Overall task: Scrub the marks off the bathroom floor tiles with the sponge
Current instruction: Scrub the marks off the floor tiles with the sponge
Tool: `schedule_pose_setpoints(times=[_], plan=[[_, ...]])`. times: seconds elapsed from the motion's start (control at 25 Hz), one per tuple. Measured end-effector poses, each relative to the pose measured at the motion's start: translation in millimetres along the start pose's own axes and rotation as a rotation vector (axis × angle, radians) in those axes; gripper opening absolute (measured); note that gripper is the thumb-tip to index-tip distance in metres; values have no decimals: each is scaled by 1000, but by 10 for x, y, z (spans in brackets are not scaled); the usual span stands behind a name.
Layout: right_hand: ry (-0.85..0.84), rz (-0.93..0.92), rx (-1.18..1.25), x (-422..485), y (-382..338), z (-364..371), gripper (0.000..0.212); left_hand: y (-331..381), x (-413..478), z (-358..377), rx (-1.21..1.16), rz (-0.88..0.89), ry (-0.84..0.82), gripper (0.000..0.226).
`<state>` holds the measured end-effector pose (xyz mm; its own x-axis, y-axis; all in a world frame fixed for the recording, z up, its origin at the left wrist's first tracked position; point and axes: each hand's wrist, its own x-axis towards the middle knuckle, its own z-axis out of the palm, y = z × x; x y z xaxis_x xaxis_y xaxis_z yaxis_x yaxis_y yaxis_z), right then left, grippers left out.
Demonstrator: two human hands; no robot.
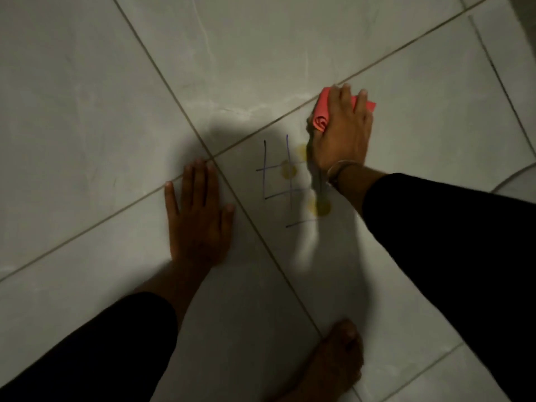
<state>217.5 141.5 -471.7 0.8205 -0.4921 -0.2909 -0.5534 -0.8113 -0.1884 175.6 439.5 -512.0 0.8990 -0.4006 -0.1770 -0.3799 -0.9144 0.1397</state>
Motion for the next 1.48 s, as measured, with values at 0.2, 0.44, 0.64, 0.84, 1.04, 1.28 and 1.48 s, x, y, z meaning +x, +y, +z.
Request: schedule_pose_setpoints(times=[0.2,0.44,0.64,0.84,1.04,1.28,1.48], plan=[[138,-337,-55,-180,-526,331,62,-43,19,107,52,13,41,80],[-28,-635,-23,-2020,53,646,50,-54,-3,96,38,21,55,79],[84,-271,-84,-627,293,248,66,-56,-6,112,42,26,60,79],[121,-497,-65,-674,-681,550,58,-66,4,126,32,32,74,79],[-11,-608,-88,-1665,43,502,54,-65,-12,121,28,41,76,78],[171,-397,-51,-184,-620,362,58,-59,12,123,29,33,42,81],[6,-563,9,-1772,-432,748,57,-58,-6,99,37,41,50,80]])
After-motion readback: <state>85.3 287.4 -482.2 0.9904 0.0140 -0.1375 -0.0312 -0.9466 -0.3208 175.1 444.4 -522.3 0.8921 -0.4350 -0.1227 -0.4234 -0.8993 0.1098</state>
